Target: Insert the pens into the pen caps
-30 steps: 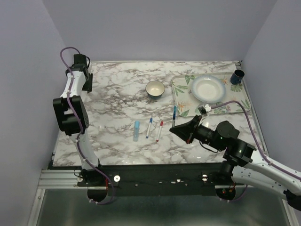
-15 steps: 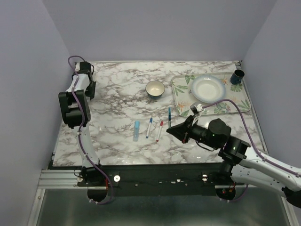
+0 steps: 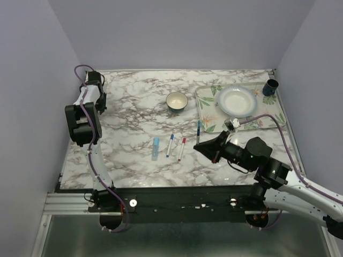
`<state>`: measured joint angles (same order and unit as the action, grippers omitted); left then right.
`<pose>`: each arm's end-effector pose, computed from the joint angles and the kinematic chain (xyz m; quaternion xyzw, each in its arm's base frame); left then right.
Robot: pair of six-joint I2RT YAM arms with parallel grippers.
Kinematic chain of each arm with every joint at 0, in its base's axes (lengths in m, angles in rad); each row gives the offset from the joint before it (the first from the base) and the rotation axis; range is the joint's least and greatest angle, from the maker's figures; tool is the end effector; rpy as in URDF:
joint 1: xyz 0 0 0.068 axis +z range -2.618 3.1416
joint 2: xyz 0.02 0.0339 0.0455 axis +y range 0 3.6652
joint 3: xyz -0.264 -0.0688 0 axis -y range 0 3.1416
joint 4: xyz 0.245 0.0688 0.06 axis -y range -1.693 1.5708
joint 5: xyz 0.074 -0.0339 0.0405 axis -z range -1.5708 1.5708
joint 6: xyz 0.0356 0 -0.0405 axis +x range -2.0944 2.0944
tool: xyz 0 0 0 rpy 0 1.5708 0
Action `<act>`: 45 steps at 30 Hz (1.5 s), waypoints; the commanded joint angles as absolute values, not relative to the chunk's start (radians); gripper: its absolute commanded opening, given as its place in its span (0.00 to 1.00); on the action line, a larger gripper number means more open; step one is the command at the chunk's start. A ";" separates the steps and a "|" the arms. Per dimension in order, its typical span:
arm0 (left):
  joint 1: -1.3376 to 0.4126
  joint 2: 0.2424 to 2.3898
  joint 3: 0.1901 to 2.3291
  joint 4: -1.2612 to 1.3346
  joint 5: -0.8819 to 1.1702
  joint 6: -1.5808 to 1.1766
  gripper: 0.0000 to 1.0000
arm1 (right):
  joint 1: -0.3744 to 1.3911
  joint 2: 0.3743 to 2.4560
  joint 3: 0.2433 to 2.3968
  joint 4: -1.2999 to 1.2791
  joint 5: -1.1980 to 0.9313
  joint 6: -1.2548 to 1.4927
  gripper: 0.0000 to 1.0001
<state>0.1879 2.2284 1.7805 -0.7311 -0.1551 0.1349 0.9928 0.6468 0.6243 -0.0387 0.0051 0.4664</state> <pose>0.4606 0.0932 0.1695 -0.0410 0.9772 0.1062 0.1793 0.0903 0.1381 0.3204 -0.1878 0.7038 0.4553 0.5120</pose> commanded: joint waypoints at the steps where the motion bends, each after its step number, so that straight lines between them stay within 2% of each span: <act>1: 0.186 2.181 1.703 -0.790 0.029 0.069 0.12 | 0.991 0.585 0.641 -0.083 0.051 0.466 0.01; 5: 0.144 2.082 1.556 -0.712 0.168 0.048 0.00 | 0.992 0.555 0.632 -0.101 0.058 0.476 0.01; 8: 0.045 1.976 1.453 -0.663 0.288 0.130 0.00 | 0.991 0.542 0.621 -0.113 0.045 0.491 0.01; 11: -0.119 1.830 1.314 -0.599 0.276 0.311 0.00 | 0.991 0.511 0.609 -0.124 0.032 0.508 0.01; 14: -0.202 1.703 1.174 -0.545 0.294 0.503 0.00 | 0.992 0.470 0.598 -0.143 0.037 0.525 0.01; 20: -0.244 1.473 0.949 -0.393 0.390 0.728 0.00 | 0.992 0.379 0.581 -0.192 0.066 0.549 0.01; 29: -0.319 1.439 0.815 -0.396 0.109 0.956 0.00 | 0.991 0.288 0.551 -0.219 0.138 0.591 0.01; 36: -0.373 1.459 0.788 -0.413 0.008 1.005 0.00 | 0.991 0.288 0.565 -0.230 0.152 0.583 0.01; 37: -0.376 1.456 0.788 -0.414 0.008 0.996 0.07 | 0.991 0.290 0.565 -0.230 0.152 0.589 0.01; 39: -0.377 1.456 0.790 -0.434 0.027 0.976 0.11 | 0.992 0.290 0.561 -0.226 0.150 0.592 0.01; 40: -0.377 1.454 0.790 -0.439 0.037 0.973 0.16 | 0.991 0.290 0.561 -0.227 0.149 0.595 0.01; 43: -0.385 1.453 0.790 -0.454 0.051 0.951 0.24 | 0.991 0.284 0.563 -0.233 0.147 0.598 0.01; 45: -0.394 1.451 0.790 -0.459 0.045 0.939 0.25 | 0.992 0.279 0.565 -0.239 0.150 0.598 0.01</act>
<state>-0.3779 1.4525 0.7940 -0.4328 0.0544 0.9550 0.9928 0.2916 0.5632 -0.2142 0.1223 0.5861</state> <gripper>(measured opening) 0.234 0.027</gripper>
